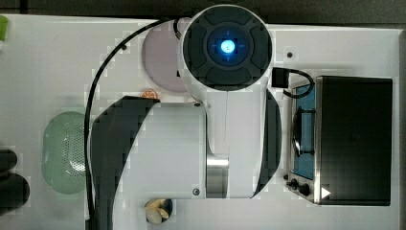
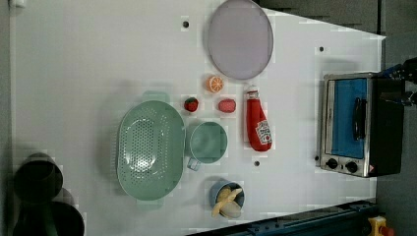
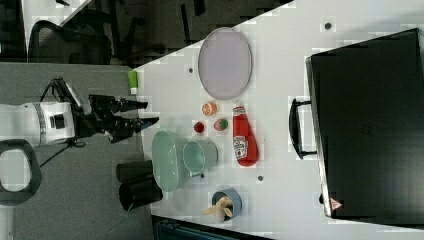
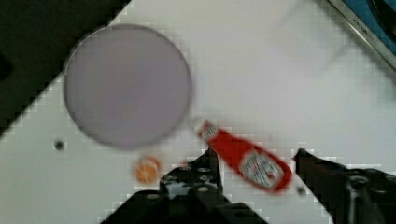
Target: Pick Ketchup from the table and place it in strainer.
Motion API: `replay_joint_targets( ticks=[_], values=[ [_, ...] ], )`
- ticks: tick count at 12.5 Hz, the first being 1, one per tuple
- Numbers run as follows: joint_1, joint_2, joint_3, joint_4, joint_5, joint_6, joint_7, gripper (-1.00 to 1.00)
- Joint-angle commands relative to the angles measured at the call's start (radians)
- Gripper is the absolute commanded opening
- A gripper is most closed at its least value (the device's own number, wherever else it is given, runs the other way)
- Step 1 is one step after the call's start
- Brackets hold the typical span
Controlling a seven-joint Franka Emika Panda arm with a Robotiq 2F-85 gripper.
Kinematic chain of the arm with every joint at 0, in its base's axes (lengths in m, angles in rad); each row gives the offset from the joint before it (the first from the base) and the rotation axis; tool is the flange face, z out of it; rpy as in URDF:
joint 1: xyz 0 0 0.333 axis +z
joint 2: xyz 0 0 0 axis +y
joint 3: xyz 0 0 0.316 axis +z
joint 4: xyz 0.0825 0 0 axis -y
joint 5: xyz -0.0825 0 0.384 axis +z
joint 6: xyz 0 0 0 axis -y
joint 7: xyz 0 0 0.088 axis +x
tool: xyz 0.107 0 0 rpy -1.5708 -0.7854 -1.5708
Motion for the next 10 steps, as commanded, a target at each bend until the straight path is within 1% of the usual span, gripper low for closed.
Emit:
replay_joint_targets(
  ticks=[1, 3, 6, 8, 10],
  values=[
    [-0.101, -0.237, 0.054, -0.109, 0.035, -0.187, -0.029, 0.59],
    [-0.101, -0.223, 0.055, -0.116, 0.035, -0.186, -0.029, 0.99],
    [-0.099, -0.176, 0.065, -0.151, 0.035, -0.169, -0.03, 1.0],
    [-0.096, -0.136, 0.074, -0.18, 0.035, -0.107, -0.055, 1.0],
    [-0.094, -0.097, 0.086, -0.212, 0.035, -0.015, -0.17, 1.0]
  ],
)
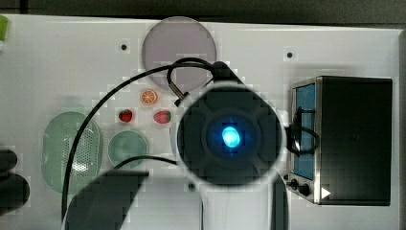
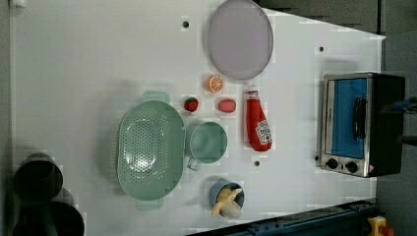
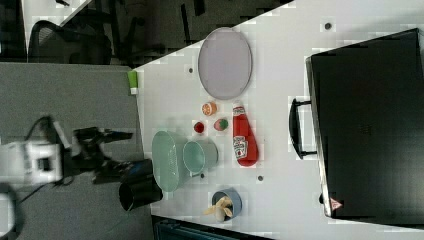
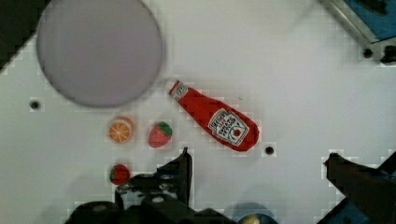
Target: Pick Ketchup from the table and place it in strainer.
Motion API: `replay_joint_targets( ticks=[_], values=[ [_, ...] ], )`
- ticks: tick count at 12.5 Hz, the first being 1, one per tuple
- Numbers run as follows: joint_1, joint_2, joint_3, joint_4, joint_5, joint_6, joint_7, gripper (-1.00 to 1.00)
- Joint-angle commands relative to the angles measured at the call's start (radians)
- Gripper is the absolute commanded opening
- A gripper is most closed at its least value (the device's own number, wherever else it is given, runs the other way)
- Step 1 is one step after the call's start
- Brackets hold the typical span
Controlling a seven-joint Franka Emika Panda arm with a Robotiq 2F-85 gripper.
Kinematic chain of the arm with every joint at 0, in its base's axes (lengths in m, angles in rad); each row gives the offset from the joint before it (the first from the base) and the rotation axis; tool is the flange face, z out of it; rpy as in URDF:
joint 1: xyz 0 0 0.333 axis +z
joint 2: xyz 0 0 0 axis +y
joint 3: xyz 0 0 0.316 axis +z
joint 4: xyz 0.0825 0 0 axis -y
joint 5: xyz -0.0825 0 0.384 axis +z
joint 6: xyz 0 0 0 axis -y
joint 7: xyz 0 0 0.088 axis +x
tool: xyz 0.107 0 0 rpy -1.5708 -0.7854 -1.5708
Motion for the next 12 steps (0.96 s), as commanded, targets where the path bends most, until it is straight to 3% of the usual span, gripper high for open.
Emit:
replay_joint_targets(
  ticks=[1, 7, 12],
  values=[
    [-0.008, 0.101, 0.009, -0.088, 0.001, 0.103, -0.231, 1.0],
    [-0.003, 0.147, 0.036, -0.259, 0.001, 0.38, -0.883, 1.0],
    [-0.002, 0.17, 0.037, -0.444, 0.001, 0.599, -0.977, 1.0]
  ],
)
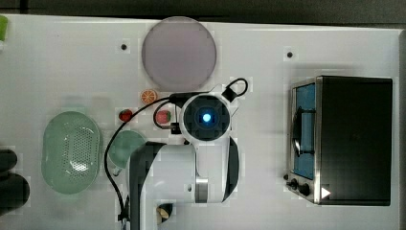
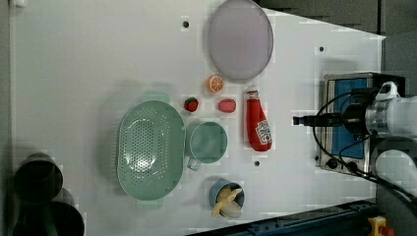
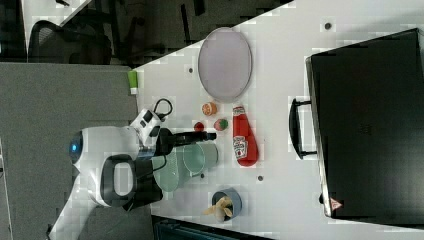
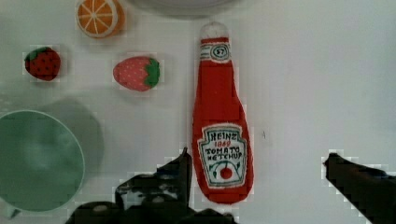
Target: Pick Ketchup from the table and place it in strainer.
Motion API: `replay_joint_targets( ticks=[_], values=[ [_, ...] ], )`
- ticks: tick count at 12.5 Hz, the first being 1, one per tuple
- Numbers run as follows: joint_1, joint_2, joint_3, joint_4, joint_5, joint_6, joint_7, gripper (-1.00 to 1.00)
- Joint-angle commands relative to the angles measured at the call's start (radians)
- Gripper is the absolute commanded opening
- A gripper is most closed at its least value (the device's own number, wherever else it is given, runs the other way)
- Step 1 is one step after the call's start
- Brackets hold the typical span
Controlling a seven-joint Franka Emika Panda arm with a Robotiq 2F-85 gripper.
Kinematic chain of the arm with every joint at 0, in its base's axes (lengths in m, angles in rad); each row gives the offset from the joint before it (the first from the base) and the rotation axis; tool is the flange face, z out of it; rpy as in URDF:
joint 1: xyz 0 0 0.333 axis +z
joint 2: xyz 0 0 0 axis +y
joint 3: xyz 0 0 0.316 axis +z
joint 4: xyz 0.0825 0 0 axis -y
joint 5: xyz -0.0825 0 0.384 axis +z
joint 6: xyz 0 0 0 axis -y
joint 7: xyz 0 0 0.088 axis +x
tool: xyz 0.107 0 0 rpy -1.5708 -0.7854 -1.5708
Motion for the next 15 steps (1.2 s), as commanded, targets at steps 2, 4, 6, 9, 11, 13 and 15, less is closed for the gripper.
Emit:
replay_joint_targets(
  ticks=[2, 4, 6, 9, 11, 13, 15],
  values=[
    [0.001, 0.02, 0.002, -0.099, -0.003, 0.109, -0.11, 1.0],
    [0.004, 0.062, 0.002, -0.12, -0.005, 0.165, -0.111, 1.0],
    [0.004, 0.119, 0.002, -0.121, -0.017, 0.226, -0.111, 1.0],
    [0.005, 0.211, 0.001, -0.12, -0.019, 0.309, -0.11, 1.0],
    [0.005, 0.269, 0.001, -0.121, -0.019, 0.377, -0.11, 1.0],
    [0.009, 0.327, 0.001, -0.122, -0.02, 0.442, -0.11, 1.0],
    [0.009, 0.371, -0.002, -0.123, -0.02, 0.487, -0.11, 1.0]
  ],
)
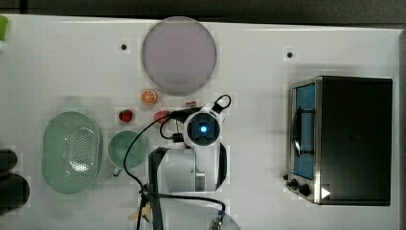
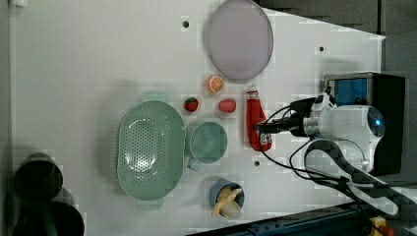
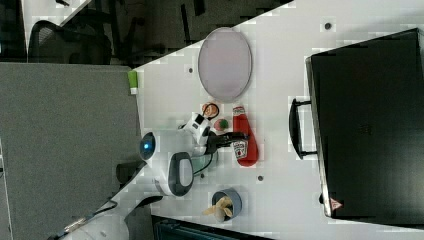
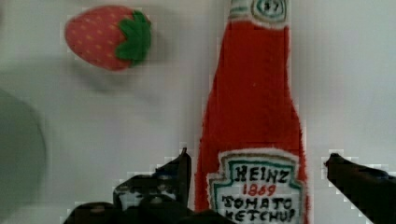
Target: Pick Ketchup from the table and place it in strainer.
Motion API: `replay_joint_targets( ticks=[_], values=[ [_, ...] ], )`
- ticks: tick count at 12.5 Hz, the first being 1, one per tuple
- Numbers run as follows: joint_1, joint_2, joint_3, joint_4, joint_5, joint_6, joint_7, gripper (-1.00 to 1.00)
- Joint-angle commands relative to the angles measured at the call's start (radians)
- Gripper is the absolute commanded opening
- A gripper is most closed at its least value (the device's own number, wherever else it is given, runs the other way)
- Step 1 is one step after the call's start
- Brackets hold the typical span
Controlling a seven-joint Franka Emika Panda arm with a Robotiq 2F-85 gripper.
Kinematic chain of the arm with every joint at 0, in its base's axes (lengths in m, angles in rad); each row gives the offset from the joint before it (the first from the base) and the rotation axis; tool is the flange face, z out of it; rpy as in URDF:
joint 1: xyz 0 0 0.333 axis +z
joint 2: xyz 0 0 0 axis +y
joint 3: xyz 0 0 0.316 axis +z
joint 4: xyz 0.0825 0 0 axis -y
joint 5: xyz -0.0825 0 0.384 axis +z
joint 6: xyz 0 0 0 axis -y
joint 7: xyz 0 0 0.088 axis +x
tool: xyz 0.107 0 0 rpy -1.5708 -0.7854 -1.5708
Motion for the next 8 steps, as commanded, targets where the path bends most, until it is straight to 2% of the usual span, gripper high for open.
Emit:
replay_joint_targets(
  ticks=[1, 2, 5, 8],
  values=[
    [0.002, 0.045, -0.006, -0.006, -0.002, 0.075, -0.037, 1.0],
    [0.003, 0.055, -0.007, -0.007, -0.002, 0.086, -0.037, 0.92],
    [0.007, 0.048, -0.005, -0.006, -0.002, 0.087, -0.036, 0.21],
    [0.006, 0.02, -0.004, -0.002, -0.002, 0.076, -0.035, 0.2]
  ],
)
